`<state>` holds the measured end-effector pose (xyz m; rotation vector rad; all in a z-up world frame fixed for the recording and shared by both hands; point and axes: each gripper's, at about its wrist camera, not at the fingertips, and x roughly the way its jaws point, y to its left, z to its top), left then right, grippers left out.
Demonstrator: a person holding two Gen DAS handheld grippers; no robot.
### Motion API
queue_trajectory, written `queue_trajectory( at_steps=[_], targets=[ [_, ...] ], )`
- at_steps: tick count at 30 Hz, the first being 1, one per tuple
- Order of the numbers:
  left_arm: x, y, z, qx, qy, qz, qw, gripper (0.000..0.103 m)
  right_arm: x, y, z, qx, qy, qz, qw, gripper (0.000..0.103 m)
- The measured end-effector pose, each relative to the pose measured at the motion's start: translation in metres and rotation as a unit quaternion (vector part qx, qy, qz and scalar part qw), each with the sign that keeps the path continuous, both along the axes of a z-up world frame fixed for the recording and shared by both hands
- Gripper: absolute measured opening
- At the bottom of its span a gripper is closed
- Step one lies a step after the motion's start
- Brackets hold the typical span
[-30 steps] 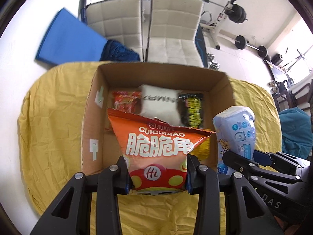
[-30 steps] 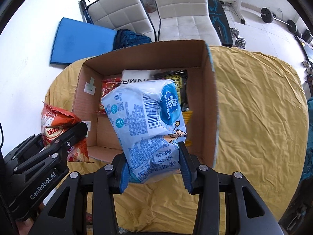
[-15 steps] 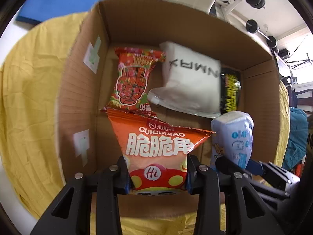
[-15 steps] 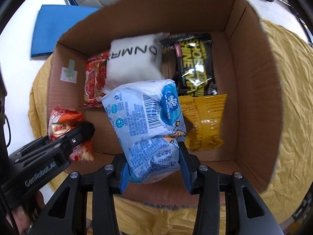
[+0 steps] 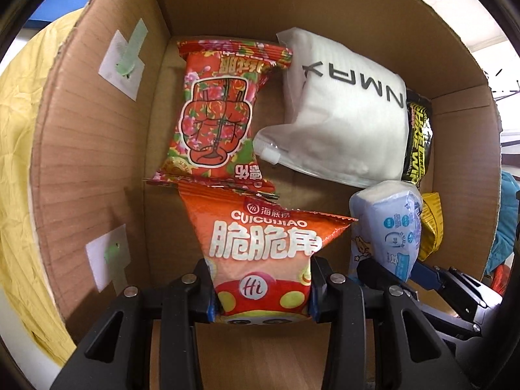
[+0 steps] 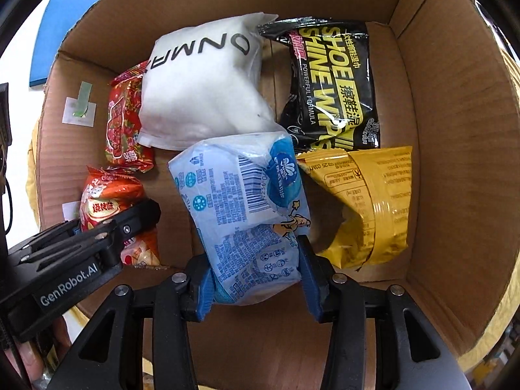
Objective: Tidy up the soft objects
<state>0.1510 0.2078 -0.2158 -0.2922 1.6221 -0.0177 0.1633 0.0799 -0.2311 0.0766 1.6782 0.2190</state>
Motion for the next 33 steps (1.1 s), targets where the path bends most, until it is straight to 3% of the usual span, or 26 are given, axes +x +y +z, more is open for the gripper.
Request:
queue_trajectory(
  at_steps=[9, 18, 28, 33],
  targets=[
    [0.003, 0.001, -0.01, 0.006, 0.013, 0.0, 0.9999, 0.04, 0.003, 0.002, -0.009, -0.011, -0.001, 0.011, 1.0, 0.055],
    [0.001, 0.0, 0.003, 0.026, -0.003, -0.002, 0.9997, 0.049, 0.004, 0.005, 0.011, -0.023, -0.013, 0.026, 0.999, 0.064],
    [-0.007, -0.01, 0.037, 0.046, -0.047, -0.007, 0.9978, 0.074, 0.002, -0.006, 0.037, -0.041, -0.033, 0.038, 0.998, 0.077],
    [-0.009, -0.013, 0.051, 0.07, -0.069, -0.01, 0.9951, 0.093, 0.003, -0.014, 0.048, -0.055, -0.05, 0.041, 0.996, 0.095]
  ],
)
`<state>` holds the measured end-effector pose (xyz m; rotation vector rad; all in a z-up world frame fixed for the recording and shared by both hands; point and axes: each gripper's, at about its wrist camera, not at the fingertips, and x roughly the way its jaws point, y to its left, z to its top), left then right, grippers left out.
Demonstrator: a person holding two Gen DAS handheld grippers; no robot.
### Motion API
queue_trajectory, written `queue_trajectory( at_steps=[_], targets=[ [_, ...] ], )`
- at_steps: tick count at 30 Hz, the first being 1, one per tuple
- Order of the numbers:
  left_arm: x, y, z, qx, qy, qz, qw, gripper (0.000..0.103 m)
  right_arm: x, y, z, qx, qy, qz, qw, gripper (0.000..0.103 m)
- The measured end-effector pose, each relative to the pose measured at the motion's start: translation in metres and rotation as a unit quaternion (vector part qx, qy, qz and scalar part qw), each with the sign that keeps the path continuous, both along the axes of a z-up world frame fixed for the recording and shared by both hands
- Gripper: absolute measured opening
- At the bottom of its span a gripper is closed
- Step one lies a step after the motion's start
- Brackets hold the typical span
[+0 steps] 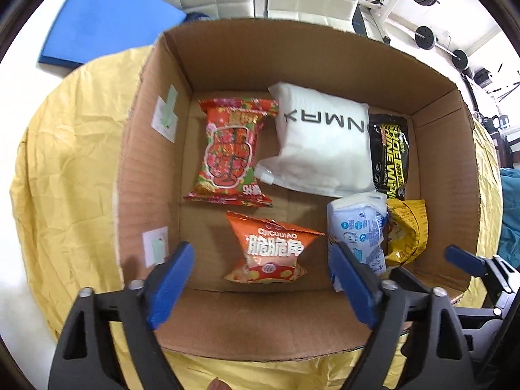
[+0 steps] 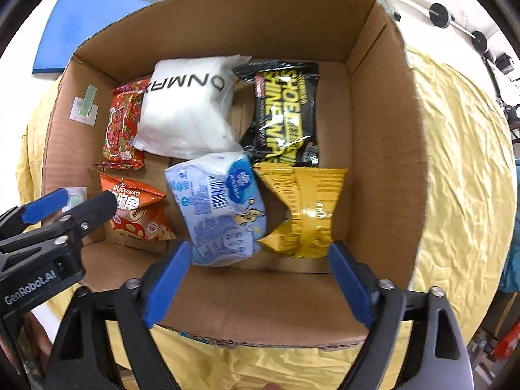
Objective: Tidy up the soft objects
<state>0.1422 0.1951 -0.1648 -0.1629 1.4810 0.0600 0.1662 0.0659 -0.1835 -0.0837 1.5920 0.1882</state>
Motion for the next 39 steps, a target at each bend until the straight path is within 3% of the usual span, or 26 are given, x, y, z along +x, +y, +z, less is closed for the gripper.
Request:
queue_trajectory(
  at_steps=[4, 10, 17, 29, 39],
  targets=[
    [-0.001, 0.008, 0.017, 0.011, -0.018, 0.002, 0.9998, 0.101, 0.002, -0.008, 0.007, -0.002, -0.008, -0.008, 1.0, 0.102],
    [-0.014, 0.007, 0.038, 0.008, -0.04, 0.009, 0.9991, 0.101, -0.007, -0.03, 0.028, 0.001, -0.024, -0.016, 1.0, 0.103],
    [-0.038, -0.002, 0.09, 0.039, -0.094, 0.021, 0.9946, 0.101, -0.032, -0.05, 0.073, 0.004, -0.063, -0.02, 0.998, 0.103],
    [-0.105, -0.025, 0.199, 0.023, -0.179, 0.02, 0.9833, 0.101, -0.105, -0.077, 0.195, 0.04, -0.143, -0.02, 0.989, 0.103],
    [-0.157, -0.044, 0.258, -0.002, -0.204, 0.016, 0.9788, 0.101, -0.165, -0.093, 0.278, 0.058, -0.203, -0.022, 0.977, 0.103]
  ],
)
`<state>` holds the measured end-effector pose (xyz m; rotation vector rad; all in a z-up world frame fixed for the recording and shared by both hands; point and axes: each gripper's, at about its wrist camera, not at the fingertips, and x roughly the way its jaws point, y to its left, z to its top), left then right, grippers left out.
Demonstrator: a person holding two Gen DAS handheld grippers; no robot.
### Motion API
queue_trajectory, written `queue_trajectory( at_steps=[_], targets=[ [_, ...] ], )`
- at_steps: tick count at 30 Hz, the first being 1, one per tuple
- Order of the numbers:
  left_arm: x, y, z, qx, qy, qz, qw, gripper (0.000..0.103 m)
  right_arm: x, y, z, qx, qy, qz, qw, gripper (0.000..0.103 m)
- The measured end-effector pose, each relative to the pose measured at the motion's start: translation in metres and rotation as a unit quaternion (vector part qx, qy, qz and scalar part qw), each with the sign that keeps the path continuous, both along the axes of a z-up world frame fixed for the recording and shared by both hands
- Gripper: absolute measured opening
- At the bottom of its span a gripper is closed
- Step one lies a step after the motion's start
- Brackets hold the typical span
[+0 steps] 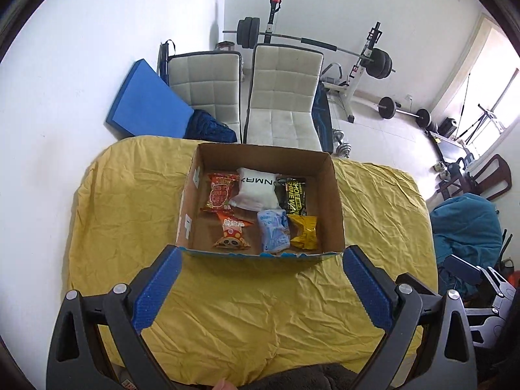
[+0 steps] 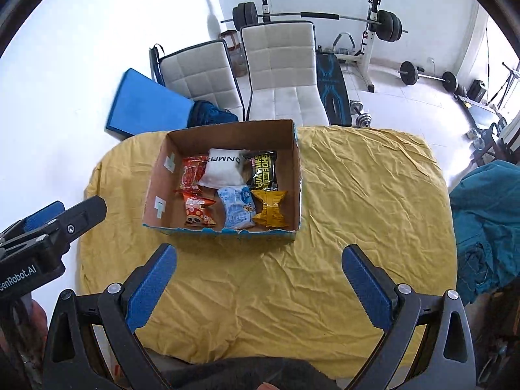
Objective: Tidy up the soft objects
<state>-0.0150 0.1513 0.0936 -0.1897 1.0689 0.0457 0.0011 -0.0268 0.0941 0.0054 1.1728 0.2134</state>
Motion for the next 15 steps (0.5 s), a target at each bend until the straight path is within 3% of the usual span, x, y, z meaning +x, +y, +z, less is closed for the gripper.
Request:
queue_trajectory(
  at_steps=[9, 15],
  targets=[
    [-0.031, -0.001, 0.03, 0.026, -0.024, 0.012, 0.9993, 0.101, -0.027, -0.004, 0.047, -0.006, -0.043, 0.009, 0.999, 0.103],
    [-0.044, 0.001, 0.039, 0.023, -0.027, 0.02, 0.9992, 0.101, -0.038, -0.007, 0.07, -0.011, -0.065, 0.009, 0.998, 0.103]
  ],
)
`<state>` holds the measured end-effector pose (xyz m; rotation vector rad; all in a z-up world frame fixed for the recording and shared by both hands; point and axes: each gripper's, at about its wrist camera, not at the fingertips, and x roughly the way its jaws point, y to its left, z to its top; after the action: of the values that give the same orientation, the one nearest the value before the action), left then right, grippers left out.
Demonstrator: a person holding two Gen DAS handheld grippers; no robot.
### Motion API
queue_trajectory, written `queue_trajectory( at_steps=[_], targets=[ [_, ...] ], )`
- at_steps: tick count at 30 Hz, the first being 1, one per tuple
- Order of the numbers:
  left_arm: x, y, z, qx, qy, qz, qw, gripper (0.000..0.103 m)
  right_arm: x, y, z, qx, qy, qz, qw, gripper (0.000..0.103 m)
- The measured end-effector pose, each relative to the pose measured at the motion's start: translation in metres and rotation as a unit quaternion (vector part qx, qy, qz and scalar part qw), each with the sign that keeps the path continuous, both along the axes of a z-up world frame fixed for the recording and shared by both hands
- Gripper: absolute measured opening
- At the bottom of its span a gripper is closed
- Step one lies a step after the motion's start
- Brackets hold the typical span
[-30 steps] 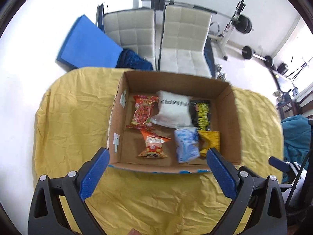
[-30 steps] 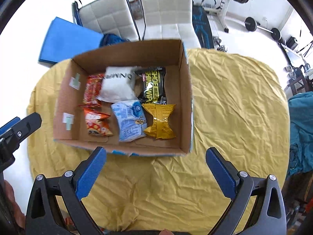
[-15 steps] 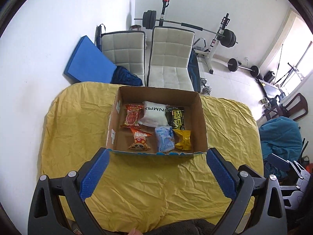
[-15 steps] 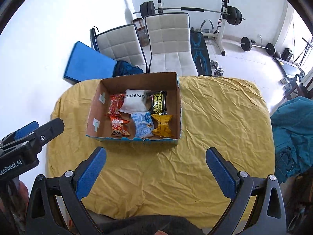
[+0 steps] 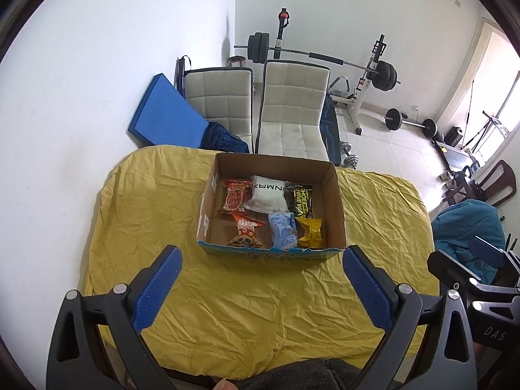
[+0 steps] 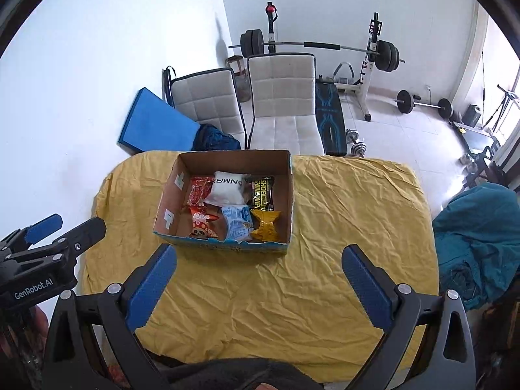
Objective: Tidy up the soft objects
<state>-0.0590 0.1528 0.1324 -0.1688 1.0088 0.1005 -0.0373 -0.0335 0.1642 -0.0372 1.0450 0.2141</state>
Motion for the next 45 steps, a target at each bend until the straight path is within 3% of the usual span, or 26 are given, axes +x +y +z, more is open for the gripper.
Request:
queue_trajectory(
  at_steps=[15, 45],
  targets=[
    [-0.015, -0.009, 0.013, 0.005, -0.017, -0.011, 0.9998, 0.101, -0.008, -0.008, 0.02, -0.011, -0.022, -0.014, 1.0, 0.103],
    [-0.015, -0.005, 0.015, 0.014, -0.032, 0.0, 0.9994, 0.101, -0.007, -0.011, 0.021, -0.024, -0.034, -0.035, 0.999, 0.103]
  ],
)
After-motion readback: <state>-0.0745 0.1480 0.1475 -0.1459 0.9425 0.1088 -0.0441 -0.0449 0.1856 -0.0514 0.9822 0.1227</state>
